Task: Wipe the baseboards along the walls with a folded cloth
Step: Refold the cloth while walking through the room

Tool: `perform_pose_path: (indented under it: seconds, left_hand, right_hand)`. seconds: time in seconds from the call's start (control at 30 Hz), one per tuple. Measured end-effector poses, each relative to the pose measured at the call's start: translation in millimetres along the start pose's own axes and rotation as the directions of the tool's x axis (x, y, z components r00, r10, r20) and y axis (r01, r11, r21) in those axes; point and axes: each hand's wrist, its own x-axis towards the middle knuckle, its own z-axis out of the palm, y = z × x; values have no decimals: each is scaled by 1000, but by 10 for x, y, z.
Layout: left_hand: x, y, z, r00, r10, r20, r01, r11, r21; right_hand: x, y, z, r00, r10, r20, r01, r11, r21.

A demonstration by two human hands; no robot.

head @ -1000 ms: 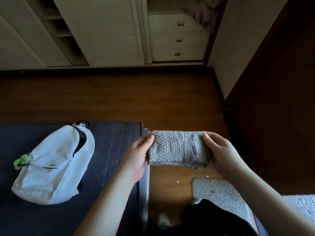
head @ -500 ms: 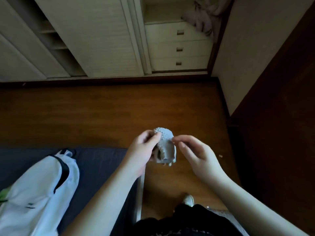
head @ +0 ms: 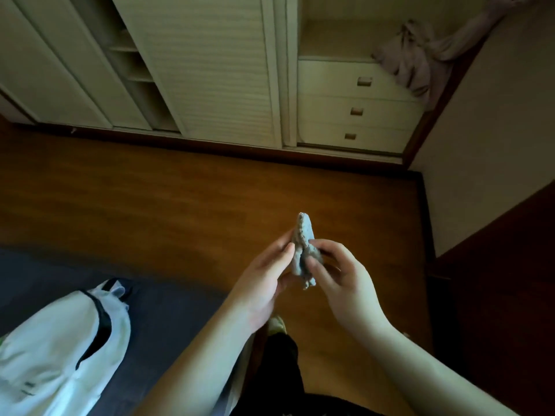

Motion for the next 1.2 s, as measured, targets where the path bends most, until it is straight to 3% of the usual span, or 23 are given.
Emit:
perform_pose_path:
  seconds: [0.1,0.23,0.43,0.57,0.73,0.8,0.87,1.0,1.13,1.2]
  left_hand:
    - [409,148,-253,1000,25,-19,-22,992,128]
    - [908,431,-548,996,67,-66,-56,985,162]
    - [1603,986,-979,973,137,-186,-49,909,415]
    - [2035,1318,-1151,940,277,-199,-103,787,608]
    - [2697,1686,-1145,865,459,-203,-134,601,788]
    - [2956,1805,-1060,834,488,-256,-128,623,772]
    - [3225,1906,-962,802,484,-350,-135,717,684]
    - [3599,2081,-880,775,394,-494,-158,878,452]
    - [3637,2218,-1149,765,297,-571,-128,939,318]
    - [3557,2258,-1427,808,200,-555,-132,978,160]
  right_hand:
    - [539,-16,118,1000,11,5,-11,1000,-28]
    - [1258,-63,173,999,35,12,-35,999,-4]
    - [2148,-93,93,998,50,-45,-46,994,95]
    - [2775,-35,-139,990,63,-126,-56,997,58]
    - [3640,43,-424,998,25,-56,-24,1000,15]
    - [3968,59,-505,999,41,-23,-39,997,60]
    - [4272,90,-585,996,73,44,-80,978,190]
    - [4786,125,-578,937,106,332,-257,853,455]
    - [5215,33,-305,896,152,417,-352,815,461]
    - [5426,-50,-99,894,136,426,-325,851,412]
